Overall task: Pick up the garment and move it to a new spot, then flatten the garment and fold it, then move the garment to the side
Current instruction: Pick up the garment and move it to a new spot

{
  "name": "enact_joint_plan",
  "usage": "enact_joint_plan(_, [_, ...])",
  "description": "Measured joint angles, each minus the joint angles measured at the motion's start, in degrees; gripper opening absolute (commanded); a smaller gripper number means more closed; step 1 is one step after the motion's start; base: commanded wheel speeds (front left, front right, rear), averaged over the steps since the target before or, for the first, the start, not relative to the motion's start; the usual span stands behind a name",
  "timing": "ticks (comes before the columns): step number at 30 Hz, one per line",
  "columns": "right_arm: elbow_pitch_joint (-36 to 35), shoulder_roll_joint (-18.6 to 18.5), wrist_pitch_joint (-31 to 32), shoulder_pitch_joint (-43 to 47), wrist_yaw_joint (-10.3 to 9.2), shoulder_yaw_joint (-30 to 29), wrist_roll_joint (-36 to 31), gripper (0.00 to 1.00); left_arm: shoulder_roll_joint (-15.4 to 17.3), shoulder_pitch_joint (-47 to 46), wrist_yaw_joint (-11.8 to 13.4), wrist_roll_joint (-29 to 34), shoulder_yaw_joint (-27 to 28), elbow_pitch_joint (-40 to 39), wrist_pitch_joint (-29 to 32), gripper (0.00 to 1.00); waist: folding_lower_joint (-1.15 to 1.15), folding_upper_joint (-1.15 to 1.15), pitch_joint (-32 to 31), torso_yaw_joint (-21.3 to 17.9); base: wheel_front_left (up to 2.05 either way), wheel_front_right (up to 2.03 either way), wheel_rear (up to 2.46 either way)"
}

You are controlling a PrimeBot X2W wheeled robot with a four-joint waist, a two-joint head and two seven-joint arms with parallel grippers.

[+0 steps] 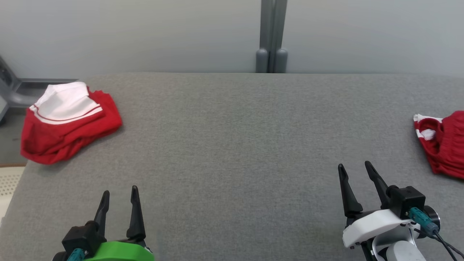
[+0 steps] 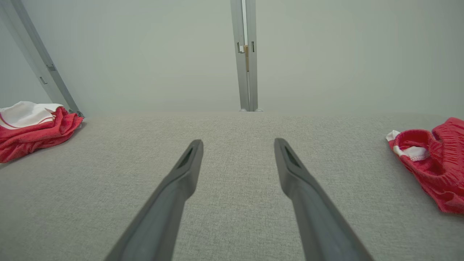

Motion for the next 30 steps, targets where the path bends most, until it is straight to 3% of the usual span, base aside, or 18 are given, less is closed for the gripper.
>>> enact_joint_plan(19, [1.7, 0.0, -0.5, -1.8, 0.0, 1.7, 0.5, 1.0, 0.7, -0.8, 0.1, -0.5, 0.9, -0.6, 0.0, 1.0, 0.0, 0.0, 1.0, 16.8, 0.0, 0.0, 0.0])
enact_joint_plan(30, [0.7, 0.1, 0.0, -3.4, 0.0, 2.8, -0.4, 1.0, 0.1, -0.2, 0.1, -1.3, 2.5, -2.0, 0.0, 1.0, 0.0, 0.0, 3.2, 18.4, 0.0, 0.0, 0.0])
